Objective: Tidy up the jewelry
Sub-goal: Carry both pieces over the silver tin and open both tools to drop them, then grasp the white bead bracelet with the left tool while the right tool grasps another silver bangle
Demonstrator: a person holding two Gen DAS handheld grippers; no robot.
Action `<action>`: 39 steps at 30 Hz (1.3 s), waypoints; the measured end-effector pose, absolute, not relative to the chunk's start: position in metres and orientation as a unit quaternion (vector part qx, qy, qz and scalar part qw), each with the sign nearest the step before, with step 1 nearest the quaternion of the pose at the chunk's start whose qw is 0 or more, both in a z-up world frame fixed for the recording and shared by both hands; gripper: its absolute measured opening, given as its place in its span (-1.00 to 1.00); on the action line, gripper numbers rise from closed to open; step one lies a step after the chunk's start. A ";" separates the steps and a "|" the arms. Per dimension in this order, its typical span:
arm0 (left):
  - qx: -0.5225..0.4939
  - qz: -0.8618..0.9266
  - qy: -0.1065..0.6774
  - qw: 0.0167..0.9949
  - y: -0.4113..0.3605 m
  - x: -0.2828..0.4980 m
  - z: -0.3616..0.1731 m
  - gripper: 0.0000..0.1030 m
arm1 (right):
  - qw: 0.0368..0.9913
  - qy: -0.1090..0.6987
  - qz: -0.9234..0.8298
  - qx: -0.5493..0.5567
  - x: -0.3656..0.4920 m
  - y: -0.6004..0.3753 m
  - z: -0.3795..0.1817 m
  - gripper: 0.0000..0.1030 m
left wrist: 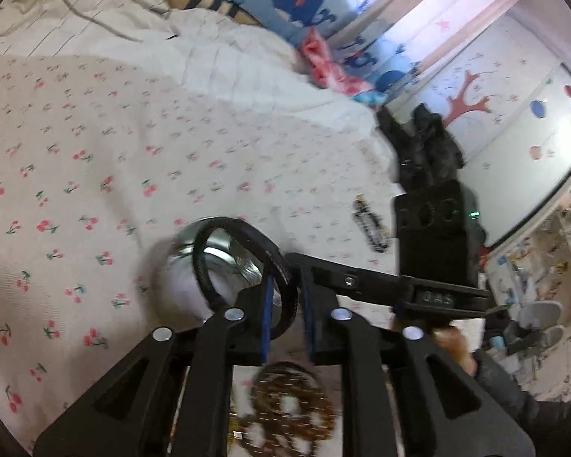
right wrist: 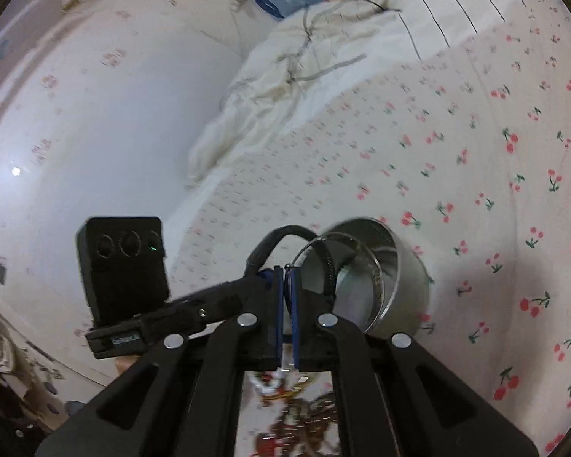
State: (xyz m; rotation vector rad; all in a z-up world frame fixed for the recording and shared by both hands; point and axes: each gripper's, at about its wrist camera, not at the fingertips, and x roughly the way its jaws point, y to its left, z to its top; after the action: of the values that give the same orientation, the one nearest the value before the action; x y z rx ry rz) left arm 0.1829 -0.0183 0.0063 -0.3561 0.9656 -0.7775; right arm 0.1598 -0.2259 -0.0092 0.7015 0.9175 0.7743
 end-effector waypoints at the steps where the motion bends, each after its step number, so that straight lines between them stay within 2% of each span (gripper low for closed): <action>1: -0.158 -0.345 0.455 0.805 -0.018 0.184 0.004 -0.24 | 0.770 0.435 0.348 0.311 0.160 -0.224 -0.011 -0.85; 2: -0.154 -0.326 0.454 0.815 -0.015 0.181 0.003 0.04 | 0.781 0.445 0.330 0.288 0.158 -0.222 -0.011 -0.75; 3: -0.151 -0.316 0.450 0.821 -0.012 0.179 0.004 0.11 | 0.790 0.448 0.318 0.271 0.156 -0.223 -0.011 -0.55; 4: -0.142 -0.302 0.442 0.833 -0.008 0.174 0.008 0.25 | 0.801 0.447 0.305 0.255 0.152 -0.224 -0.007 -0.21; 5: -0.131 -0.288 0.438 0.842 -0.004 0.169 0.012 0.40 | 0.811 0.438 0.298 0.247 0.145 -0.228 -0.001 -0.11; 7: -0.117 -0.269 0.428 0.855 0.003 0.158 0.021 0.53 | 0.825 0.425 0.290 0.236 0.131 -0.234 0.008 -0.05; 16: -0.046 -0.177 0.413 0.892 0.021 0.089 0.043 0.61 | 0.843 0.395 0.304 0.204 0.052 -0.247 0.030 0.05; 21: -0.053 -0.146 0.431 0.889 0.035 0.056 0.022 0.63 | 0.869 0.402 0.269 0.100 0.023 -0.228 0.031 0.05; 24: -0.049 -0.154 0.441 0.883 0.037 0.054 0.017 0.63 | 0.870 0.400 0.283 0.056 0.018 -0.215 0.028 0.05; 29: 0.029 -0.217 0.426 0.878 0.016 0.044 0.016 0.56 | 0.862 0.410 0.298 -0.001 0.013 -0.199 0.019 0.05; 33: 0.056 -0.245 0.440 0.862 0.005 0.041 0.008 0.54 | 0.855 0.417 0.307 -0.011 0.012 -0.198 0.015 0.05; 39: -0.052 -0.268 0.484 0.832 0.020 0.058 -0.005 0.54 | 0.849 0.419 0.320 -0.026 0.013 -0.193 0.011 0.06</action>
State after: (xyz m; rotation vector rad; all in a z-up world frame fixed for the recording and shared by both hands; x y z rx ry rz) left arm 0.0578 0.0197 -0.0053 -0.1095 1.0252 -0.5676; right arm 0.0127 -0.1931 0.0107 -0.0542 0.8827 0.6742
